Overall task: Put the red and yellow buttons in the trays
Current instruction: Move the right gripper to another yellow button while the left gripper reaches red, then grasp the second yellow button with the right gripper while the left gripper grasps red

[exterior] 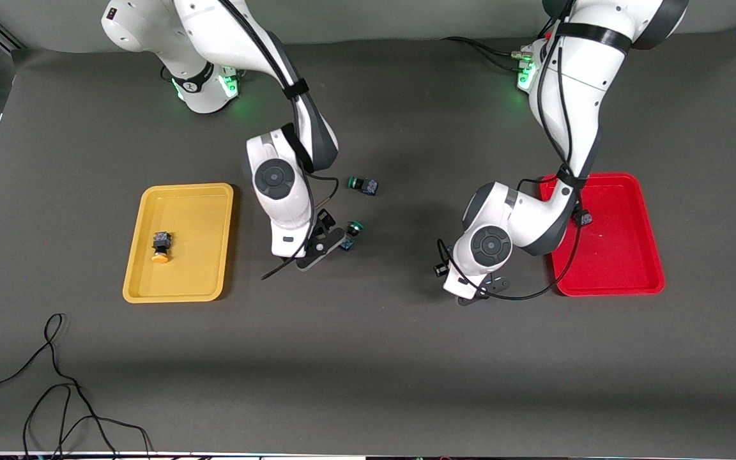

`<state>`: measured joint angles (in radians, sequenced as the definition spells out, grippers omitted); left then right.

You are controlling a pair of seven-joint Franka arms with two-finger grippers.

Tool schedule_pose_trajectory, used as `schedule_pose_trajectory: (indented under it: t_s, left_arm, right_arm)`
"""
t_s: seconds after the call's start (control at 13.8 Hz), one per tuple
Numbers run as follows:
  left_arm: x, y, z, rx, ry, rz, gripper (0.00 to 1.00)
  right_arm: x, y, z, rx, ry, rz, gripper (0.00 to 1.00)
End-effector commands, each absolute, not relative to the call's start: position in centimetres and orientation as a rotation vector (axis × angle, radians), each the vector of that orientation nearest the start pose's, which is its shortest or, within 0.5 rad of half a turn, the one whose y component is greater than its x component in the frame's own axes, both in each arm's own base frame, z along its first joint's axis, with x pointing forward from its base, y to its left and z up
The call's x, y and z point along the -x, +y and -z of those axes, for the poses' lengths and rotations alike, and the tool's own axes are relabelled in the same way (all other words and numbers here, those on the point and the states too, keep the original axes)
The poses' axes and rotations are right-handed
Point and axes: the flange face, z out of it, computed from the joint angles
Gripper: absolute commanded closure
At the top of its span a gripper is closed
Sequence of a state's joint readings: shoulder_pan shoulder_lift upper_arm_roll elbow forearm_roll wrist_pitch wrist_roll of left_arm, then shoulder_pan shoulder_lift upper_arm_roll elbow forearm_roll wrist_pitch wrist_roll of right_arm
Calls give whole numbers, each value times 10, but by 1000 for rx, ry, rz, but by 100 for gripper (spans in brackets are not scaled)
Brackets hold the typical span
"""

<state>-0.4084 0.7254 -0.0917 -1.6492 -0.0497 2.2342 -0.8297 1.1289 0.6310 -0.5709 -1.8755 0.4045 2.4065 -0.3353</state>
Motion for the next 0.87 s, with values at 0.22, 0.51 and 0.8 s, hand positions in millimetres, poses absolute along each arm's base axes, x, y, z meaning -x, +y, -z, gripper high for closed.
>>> schedule_pose_trajectory:
  t_s: [0.22, 0.51, 0.8]
  left_arm:
    - [-595, -304, -229, 3053, -578, -253, 100]
    - [-605, -233, -341, 3046, -547, -312, 100]
    - [-586, -94, -456, 3082, -305, -427, 100]
  right_arm:
    - [-527, 355, -181, 3025, -1085, 135, 0]
    - [-526, 356, -170, 3020, -1027, 144, 33]
    - [-527, 357, -184, 3002, -944, 84, 87]
